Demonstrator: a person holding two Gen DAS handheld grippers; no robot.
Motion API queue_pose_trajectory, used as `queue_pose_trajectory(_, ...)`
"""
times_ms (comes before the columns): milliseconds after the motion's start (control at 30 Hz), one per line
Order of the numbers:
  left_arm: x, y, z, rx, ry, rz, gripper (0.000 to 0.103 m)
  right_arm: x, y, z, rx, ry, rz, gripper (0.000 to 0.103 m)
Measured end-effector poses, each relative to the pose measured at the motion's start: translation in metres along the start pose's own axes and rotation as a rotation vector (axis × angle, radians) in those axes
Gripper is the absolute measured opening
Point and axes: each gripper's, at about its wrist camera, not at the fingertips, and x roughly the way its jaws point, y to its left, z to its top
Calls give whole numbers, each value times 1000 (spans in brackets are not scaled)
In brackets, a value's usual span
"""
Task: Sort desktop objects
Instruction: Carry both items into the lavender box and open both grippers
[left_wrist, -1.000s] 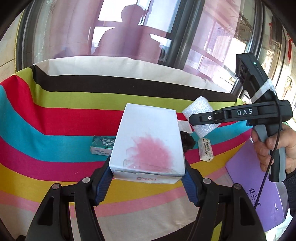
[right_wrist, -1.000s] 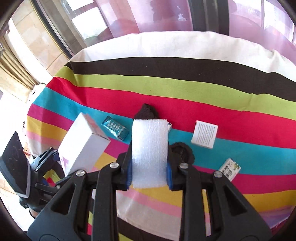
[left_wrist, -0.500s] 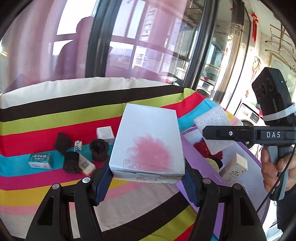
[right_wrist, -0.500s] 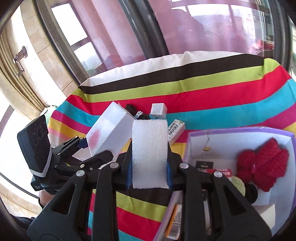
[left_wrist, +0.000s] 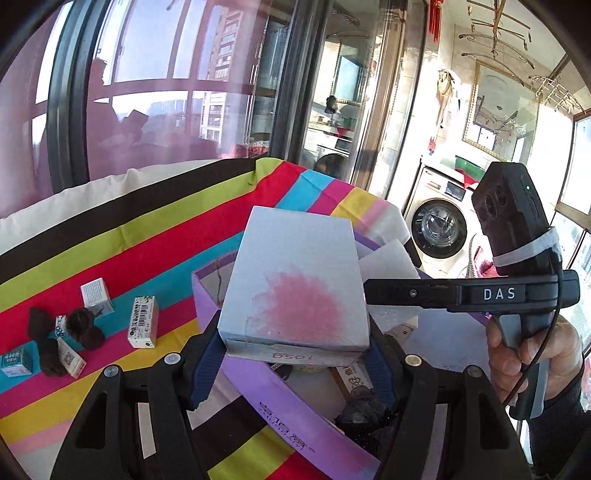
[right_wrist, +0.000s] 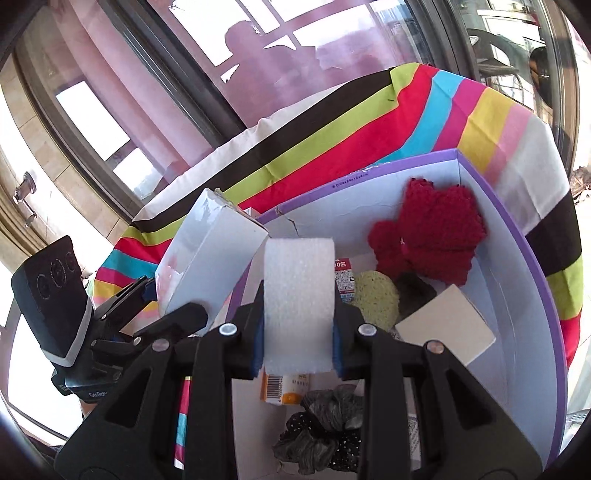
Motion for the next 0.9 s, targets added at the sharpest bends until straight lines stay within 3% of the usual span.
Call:
queue_pose_trajectory(467,19,-38,-1,32,35,-118,69,-16,-32,-10,89,-55,-100,32)
queue_pose_trajectory(500,20,-39,-1,30,41,-131,73,-17,-34,-10,104,-58,-103,37)
queue_pose_trajectory(533,20,-39,-2,27,44,-137,78,-19,-36,-10,120,-63,-111,54)
queue_pose_trajectory(600,19,-39,-3,25,38,-129,81,-23,-40,-10,145,-80,-115,71)
queue_pose_trajectory(900,11,-21,-9,-5,32,-94,82,-30,-41,-10,153,-96,-134,71)
